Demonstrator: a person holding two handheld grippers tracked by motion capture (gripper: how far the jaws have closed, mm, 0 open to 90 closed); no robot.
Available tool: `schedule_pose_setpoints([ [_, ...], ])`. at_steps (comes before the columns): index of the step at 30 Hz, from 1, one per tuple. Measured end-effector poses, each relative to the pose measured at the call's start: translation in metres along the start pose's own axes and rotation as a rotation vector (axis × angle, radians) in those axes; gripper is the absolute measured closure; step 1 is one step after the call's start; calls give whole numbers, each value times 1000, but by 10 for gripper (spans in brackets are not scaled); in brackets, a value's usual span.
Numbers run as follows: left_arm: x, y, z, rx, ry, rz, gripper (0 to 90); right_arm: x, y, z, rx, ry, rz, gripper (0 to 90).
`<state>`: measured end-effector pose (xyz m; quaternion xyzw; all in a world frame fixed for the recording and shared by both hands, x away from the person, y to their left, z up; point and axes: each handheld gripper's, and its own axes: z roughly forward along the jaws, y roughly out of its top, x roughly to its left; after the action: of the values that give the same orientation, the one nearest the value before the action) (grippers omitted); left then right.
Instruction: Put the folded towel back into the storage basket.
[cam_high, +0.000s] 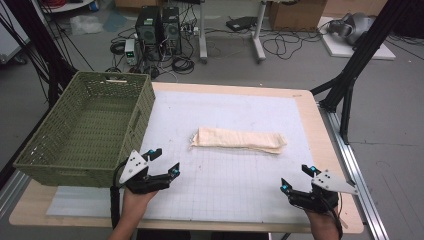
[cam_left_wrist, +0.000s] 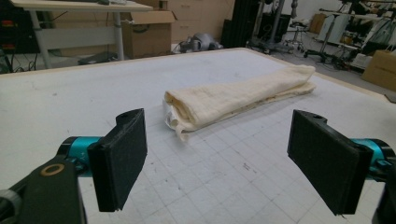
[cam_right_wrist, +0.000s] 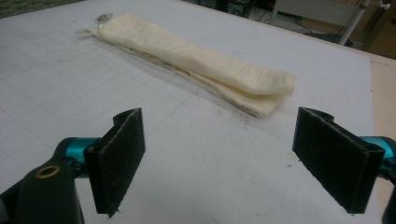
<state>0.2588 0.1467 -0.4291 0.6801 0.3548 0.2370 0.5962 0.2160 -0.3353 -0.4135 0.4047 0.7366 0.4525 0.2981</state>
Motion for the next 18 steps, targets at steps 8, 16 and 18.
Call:
schedule_pose_setpoints([
  [8, -2, -1, 4, 11, -15, 0, 200, -3, -3, -4, 8, 1, 3, 156],
  [16, -3, -1, 1, 25, -44, -6, 209, -2, -2, -4, 14, -11, -5, 156],
  [18, -4, 0, 0, 23, -48, -6, 208, -1, -1, -5, 11, -10, -4, 156],
])
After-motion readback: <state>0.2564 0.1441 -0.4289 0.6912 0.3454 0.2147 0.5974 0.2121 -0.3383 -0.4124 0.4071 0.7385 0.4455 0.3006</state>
